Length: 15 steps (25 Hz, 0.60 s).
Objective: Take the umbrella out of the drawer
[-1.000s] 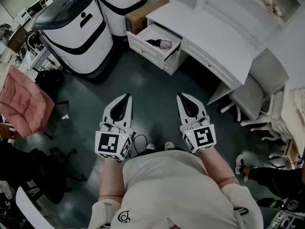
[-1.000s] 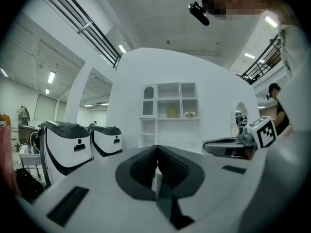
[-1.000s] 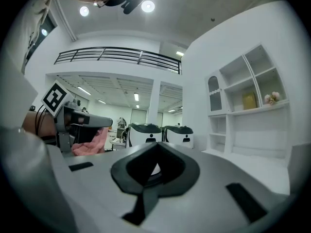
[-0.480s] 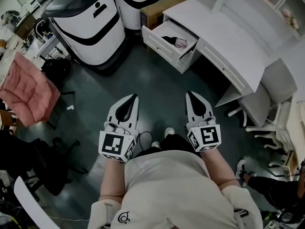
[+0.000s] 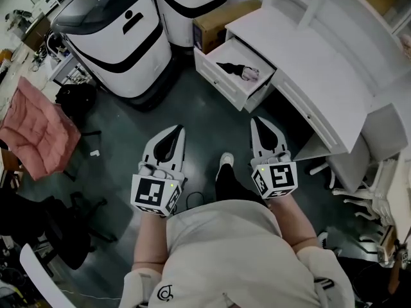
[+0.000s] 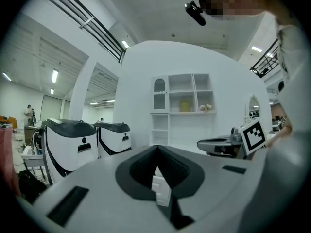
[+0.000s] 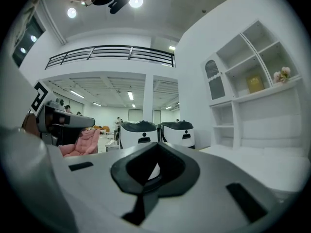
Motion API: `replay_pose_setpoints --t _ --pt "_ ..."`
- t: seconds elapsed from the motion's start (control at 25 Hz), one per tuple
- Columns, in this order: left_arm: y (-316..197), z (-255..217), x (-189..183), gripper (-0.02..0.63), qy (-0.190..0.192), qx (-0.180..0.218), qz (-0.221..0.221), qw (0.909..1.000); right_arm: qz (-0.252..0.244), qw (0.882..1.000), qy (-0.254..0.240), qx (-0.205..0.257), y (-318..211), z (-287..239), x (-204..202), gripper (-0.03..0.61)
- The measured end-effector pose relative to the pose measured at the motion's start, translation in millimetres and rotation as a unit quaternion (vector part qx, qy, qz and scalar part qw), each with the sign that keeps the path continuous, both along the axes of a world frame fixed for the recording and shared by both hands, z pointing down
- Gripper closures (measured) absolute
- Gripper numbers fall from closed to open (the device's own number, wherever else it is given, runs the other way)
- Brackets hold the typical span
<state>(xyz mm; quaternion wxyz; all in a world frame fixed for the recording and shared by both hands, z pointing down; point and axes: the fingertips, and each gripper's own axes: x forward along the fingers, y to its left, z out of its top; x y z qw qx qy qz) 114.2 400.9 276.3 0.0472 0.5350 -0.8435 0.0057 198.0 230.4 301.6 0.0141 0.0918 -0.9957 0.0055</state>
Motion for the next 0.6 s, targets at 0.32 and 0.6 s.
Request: replay_pose_setpoints --t 0.32,0.6 --pt "-126 3 -99 0.603 0.018 -0.002 0.005 0.9998 -0.007 1.0 0.006 0.004 -117 -6 -96 0.572" --pt "-231 17 -142 0.601 0.016 -0.024 0.041 0.9988 0.015 1.0 0.021 -0.015 -203 12 -137 0.572"
